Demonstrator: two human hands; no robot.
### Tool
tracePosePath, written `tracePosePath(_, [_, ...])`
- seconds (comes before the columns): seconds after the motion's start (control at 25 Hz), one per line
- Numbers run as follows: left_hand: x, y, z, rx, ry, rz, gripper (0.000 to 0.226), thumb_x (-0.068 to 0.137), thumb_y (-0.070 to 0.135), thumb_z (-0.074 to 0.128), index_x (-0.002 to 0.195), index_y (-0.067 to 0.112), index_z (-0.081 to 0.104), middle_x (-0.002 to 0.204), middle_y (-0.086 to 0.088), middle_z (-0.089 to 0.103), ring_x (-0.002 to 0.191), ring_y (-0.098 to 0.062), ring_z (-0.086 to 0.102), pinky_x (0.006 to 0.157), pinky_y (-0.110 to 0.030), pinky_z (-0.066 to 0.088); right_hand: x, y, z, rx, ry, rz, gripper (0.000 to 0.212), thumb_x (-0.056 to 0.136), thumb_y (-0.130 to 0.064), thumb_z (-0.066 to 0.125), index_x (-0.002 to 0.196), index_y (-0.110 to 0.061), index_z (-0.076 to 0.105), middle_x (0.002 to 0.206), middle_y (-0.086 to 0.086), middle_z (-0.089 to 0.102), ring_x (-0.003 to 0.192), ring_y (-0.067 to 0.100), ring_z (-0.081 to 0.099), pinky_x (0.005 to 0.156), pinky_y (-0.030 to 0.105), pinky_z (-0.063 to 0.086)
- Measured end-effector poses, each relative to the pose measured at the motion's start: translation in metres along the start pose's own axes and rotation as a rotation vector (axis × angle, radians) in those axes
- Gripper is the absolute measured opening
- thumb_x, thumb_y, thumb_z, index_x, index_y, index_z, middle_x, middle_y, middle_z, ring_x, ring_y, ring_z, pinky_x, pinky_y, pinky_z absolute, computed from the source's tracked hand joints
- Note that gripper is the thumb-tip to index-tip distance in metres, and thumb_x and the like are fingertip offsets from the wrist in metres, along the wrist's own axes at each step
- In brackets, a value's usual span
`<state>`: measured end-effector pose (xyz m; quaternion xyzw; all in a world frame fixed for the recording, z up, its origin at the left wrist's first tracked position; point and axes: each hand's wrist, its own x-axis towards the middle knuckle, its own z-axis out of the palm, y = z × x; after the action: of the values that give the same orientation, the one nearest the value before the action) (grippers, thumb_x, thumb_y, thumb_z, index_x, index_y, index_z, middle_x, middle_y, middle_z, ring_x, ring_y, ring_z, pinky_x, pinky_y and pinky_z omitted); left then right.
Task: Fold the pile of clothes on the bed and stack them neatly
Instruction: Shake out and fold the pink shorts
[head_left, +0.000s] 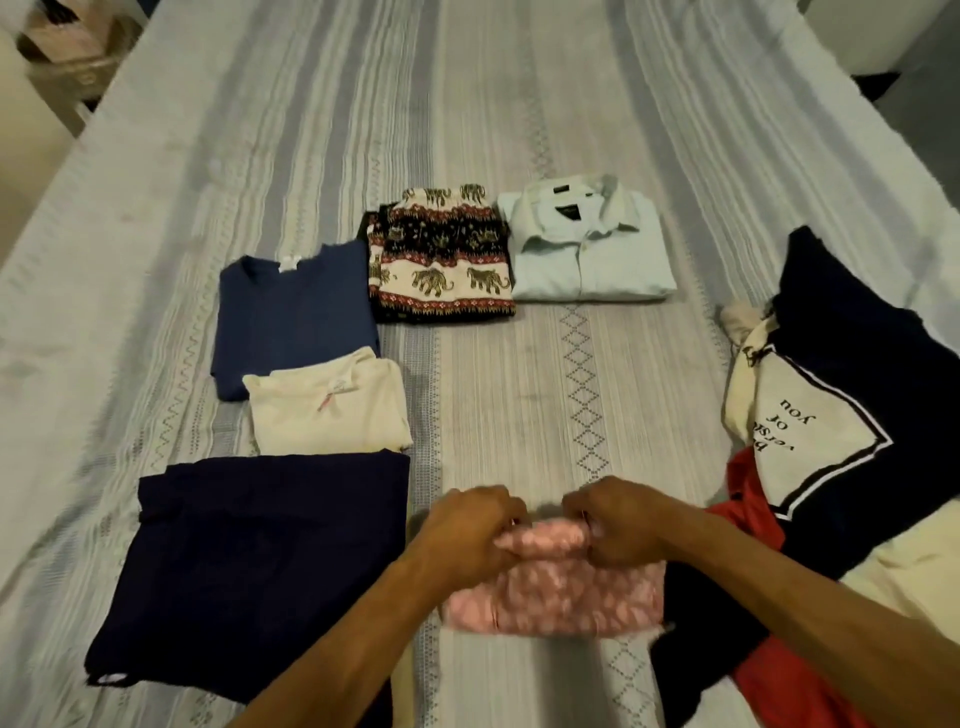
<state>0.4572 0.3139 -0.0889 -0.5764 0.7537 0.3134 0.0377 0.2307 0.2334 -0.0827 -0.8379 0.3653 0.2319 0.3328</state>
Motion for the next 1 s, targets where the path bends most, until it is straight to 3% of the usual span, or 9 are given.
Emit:
tracePosePath(0.16, [0.010,-0.010,-0.057,0.152,0.702,0.095,0.029,0.085,0.025,0.081,0.111,0.024,0.070,0.102,0.005,0.062,0.095,-0.020,0.057,0.078,-0.036,0.042,-0.008,-0.006,-0.073,-0.199,0.640,0.018,0.028,0.078,-0.029,0.071,0.100,-0.026,0.055,0.098,-0.005,0.059,0.088,0.019,0.056,0.074,0.038,0.045])
tracePosePath(0.24, [0.019,-0.012,-0.058,0.282,0.888,0.142,0.025,0.086,0.016,0.080,0.108,0.020,0.070,0.102,0.002,0.064,0.093,-0.023,0.057,0.080,-0.037,0.043,-0.006,-0.015,-0.077,-0.377,0.934,0.070,0.032,0.079,-0.016,0.071,0.108,-0.018,0.059,0.106,0.003,0.060,0.094,0.026,0.057,0.081,0.044,0.044])
tracePosePath(0.32, [0.028,-0.018,-0.038,0.351,0.843,0.116,0.038,0.080,0.007,0.080,0.114,0.019,0.068,0.106,-0.002,0.065,0.097,-0.026,0.060,0.085,-0.040,0.048,0.003,-0.018,-0.057,-0.399,0.991,0.116,0.041,0.077,-0.009,0.072,0.117,-0.015,0.060,0.120,0.011,0.060,0.107,0.032,0.057,0.090,0.050,0.044])
tracePosePath(0.44, [0.031,-0.025,0.024,0.288,0.493,-0.036,0.067,0.056,0.000,0.085,0.118,0.023,0.069,0.111,0.002,0.069,0.102,-0.023,0.066,0.081,-0.037,0.055,0.016,0.005,0.006,-0.254,0.766,0.182,0.059,0.069,-0.010,0.077,0.124,-0.021,0.061,0.135,0.011,0.055,0.123,0.035,0.054,0.098,0.058,0.046])
tracePosePath(0.52, [0.024,-0.030,0.055,0.060,0.334,-0.146,0.069,0.061,0.000,0.079,0.123,0.026,0.068,0.120,0.008,0.069,0.108,-0.018,0.066,0.084,-0.034,0.055,0.021,0.013,0.046,-0.032,0.608,0.244,0.062,0.076,-0.014,0.075,0.134,-0.026,0.058,0.142,0.006,0.048,0.127,0.033,0.050,0.098,0.054,0.049])
tracePosePath(0.68, [0.022,-0.044,0.049,-0.357,0.451,-0.182,0.044,0.086,0.027,0.065,0.129,0.029,0.063,0.128,0.014,0.060,0.118,-0.008,0.056,0.102,-0.033,0.050,0.023,0.014,0.054,0.856,0.807,0.485,0.056,0.084,-0.023,0.085,0.132,-0.020,0.055,0.126,0.005,0.055,0.106,0.024,0.059,0.080,0.034,0.050])
tracePosePath(0.8, [0.032,-0.062,0.014,-0.443,0.661,-0.256,0.063,0.083,0.044,0.073,0.139,0.027,0.051,0.135,0.010,0.050,0.124,-0.009,0.047,0.106,-0.029,0.043,0.039,0.035,0.037,1.495,0.655,0.556,0.100,0.041,-0.052,0.102,0.124,-0.016,0.063,0.115,0.010,0.074,0.101,0.029,0.073,0.089,0.045,0.061])
tracePosePath(0.88, [0.050,-0.080,-0.008,-0.430,0.545,-0.292,0.088,0.078,0.057,0.078,0.150,0.026,0.039,0.147,0.006,0.046,0.135,-0.014,0.043,0.114,-0.035,0.039,0.050,0.034,0.024,1.696,0.548,0.466,0.110,0.028,-0.046,0.105,0.124,-0.010,0.065,0.113,0.011,0.078,0.102,0.029,0.076,0.090,0.040,0.063])
tracePosePath(1.0, [0.085,-0.093,-0.028,-0.382,0.235,-0.323,0.117,0.069,0.082,0.072,0.160,0.029,0.023,0.160,0.001,0.040,0.144,-0.025,0.039,0.120,-0.049,0.033,0.062,0.016,0.014,1.868,0.508,0.420,0.085,0.060,-0.013,0.090,0.139,-0.008,0.058,0.119,0.009,0.077,0.106,0.025,0.075,0.086,0.037,0.062])
